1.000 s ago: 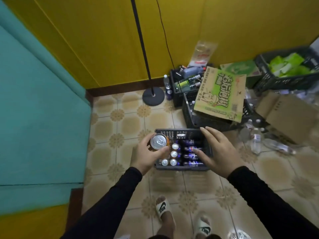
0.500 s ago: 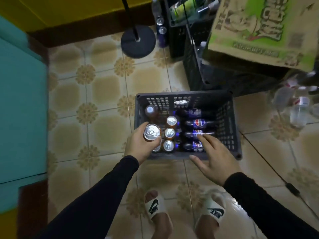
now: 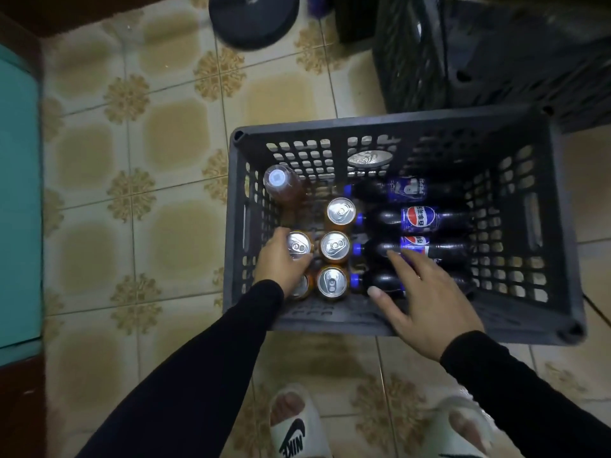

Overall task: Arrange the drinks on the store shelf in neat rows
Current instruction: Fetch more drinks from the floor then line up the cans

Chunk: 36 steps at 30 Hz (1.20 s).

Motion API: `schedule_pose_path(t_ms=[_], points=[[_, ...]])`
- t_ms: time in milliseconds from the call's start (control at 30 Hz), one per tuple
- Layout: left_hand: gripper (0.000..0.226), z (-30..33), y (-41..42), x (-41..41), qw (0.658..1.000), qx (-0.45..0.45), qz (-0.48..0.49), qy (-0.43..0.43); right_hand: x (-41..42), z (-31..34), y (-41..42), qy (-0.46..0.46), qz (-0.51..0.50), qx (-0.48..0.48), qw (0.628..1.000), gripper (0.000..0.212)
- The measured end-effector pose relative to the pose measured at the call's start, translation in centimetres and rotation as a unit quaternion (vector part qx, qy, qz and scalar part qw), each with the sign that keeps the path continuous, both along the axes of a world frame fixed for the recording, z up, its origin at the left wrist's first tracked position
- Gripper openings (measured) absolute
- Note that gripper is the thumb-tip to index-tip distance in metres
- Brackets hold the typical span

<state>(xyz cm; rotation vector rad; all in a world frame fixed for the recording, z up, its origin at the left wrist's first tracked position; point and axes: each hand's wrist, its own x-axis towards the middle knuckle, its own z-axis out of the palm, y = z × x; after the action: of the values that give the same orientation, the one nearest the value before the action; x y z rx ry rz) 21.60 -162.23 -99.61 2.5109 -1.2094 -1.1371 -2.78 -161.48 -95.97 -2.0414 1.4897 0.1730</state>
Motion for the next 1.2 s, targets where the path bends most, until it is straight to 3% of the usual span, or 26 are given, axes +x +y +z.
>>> schedule_pose_path(t_ms=[367, 767, 967, 1200], points=[[0.055, -0.3, -2.7, -0.9, 0.997, -0.053, 0.057, 0.015, 0.1, 0.2, -0.1, 0.006, -0.022, 0.021, 1.000, 0.091], [0.062, -2.0, -1.0, -0.1, 0.999, 0.045, -0.016, 0.013, 0.2, 0.1, 0.0, 0.002, -0.029, 0.015, 0.999, 0.089], [0.051, -2.4, -1.5, -0.1, 0.993, 0.066, -0.090, -0.038, 0.3, 0.2, -0.1, 0.003, -0.030, 0.004, 1.000, 0.086], [0.058, -3.0, -1.8, -0.2, 0.992, 0.076, -0.090, -0.046, 0.3, 0.3, -0.1, 0.004, -0.030, 0.010, 0.999, 0.088]])
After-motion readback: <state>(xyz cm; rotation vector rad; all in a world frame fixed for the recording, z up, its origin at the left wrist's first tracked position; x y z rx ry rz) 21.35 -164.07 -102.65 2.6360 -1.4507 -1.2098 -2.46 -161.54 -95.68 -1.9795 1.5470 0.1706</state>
